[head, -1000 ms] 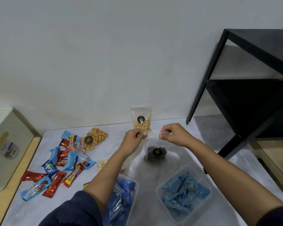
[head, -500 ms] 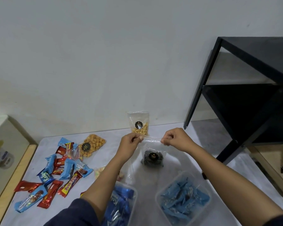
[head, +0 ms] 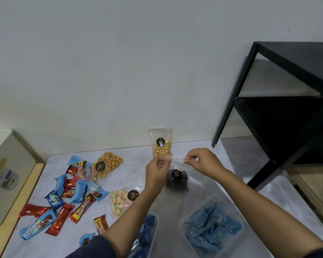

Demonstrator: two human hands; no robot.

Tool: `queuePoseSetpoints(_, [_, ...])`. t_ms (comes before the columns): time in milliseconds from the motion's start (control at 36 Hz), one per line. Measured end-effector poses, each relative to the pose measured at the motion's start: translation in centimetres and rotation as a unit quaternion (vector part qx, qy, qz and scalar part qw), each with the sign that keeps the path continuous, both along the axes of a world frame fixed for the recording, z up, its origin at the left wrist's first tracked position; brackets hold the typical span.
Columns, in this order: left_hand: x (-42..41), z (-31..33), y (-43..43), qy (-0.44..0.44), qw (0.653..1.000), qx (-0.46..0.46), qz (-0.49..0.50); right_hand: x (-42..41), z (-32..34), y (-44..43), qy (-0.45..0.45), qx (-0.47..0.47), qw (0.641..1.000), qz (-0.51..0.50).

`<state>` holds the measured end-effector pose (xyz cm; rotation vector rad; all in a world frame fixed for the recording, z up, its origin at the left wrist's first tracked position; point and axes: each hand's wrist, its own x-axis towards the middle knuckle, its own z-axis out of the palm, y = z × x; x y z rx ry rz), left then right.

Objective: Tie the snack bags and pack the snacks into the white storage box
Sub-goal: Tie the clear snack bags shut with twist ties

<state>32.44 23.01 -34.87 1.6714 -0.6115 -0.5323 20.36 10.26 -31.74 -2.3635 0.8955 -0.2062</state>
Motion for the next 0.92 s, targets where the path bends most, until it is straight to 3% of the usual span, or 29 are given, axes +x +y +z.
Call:
queuePoseSetpoints(278, [-0.3,-0.9,-1.2,0.156,0.987,0.007,-0.031,-0.8,-0.8,0.2,-0.012,-0.084,0.996,0.037])
queuePoseSetpoints(361, [-0.1,-0.7,-1.1,0.159,0.986,-0.010,-0.049,-0.9,-0.9,0.0,-0.004,-0.042,0.999,0.028])
queuePoseSetpoints(444, [-0.1,-0.4,-1.1,0.158,0.985,-0.022,-0.066,-0.6,-0.7,0.1,-0.021,0.066,0.997,0.020])
queuePoseSetpoints(694, [0.4,-0.6,-0.6,0.157,0.979,-0.037,-0.122,1.1,-0.7,-0.2,-0.079,0.272,0.959,0.012])
queuePoseSetpoints(806, [0.7,-0.7,-0.4,0.158,0.978,-0.034,-0.135,1.6,-0.8,-0.2,-0.063,0.297,0.953,-0.001])
queuePoseSetpoints(917, [0.5,-0.6,-0.2,0.155,0.975,-0.028,-0.156,1.6,-0.6,0.0,-0.034,0.257,0.966,0.009])
